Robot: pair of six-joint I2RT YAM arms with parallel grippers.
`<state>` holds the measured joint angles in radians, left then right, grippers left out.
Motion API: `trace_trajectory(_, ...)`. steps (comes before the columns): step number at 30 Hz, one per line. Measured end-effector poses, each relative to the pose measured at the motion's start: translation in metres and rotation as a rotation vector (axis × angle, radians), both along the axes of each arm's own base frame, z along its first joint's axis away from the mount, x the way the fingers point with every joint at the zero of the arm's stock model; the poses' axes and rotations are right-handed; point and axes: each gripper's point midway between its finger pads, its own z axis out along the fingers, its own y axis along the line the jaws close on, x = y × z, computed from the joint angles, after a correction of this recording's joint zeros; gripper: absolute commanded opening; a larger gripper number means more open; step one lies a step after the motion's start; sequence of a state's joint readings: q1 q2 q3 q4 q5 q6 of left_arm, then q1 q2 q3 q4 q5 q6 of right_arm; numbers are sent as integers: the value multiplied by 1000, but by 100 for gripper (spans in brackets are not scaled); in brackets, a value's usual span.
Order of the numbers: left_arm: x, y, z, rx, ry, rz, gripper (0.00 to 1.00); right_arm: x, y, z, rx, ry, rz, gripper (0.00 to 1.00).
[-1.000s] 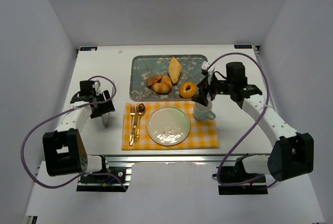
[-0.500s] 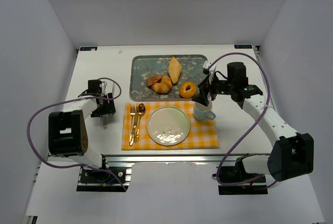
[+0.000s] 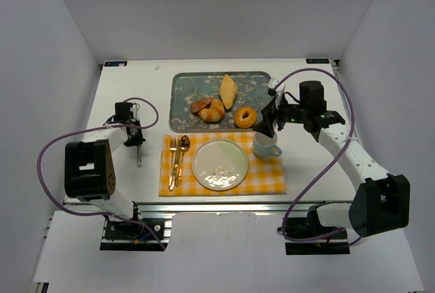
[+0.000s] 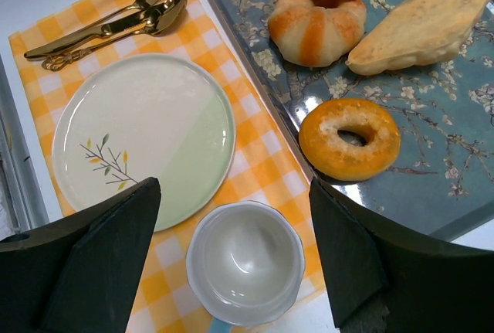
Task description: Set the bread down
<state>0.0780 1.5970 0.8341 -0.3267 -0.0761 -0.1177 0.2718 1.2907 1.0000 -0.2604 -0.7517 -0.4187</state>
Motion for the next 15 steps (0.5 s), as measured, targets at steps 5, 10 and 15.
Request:
trace_trajectory(5,-4,-9,8,-49,-16,1,14,1,-2,0,0,0,-6,83)
trace_trajectory(10,7,-44,57,-205,-163,-57,29,2,-3,0,1,0,-9,83)
trace_trajectory(15,9,-117,106,-360,-266,-242,39,1,-3,1,6,5,-9,83)
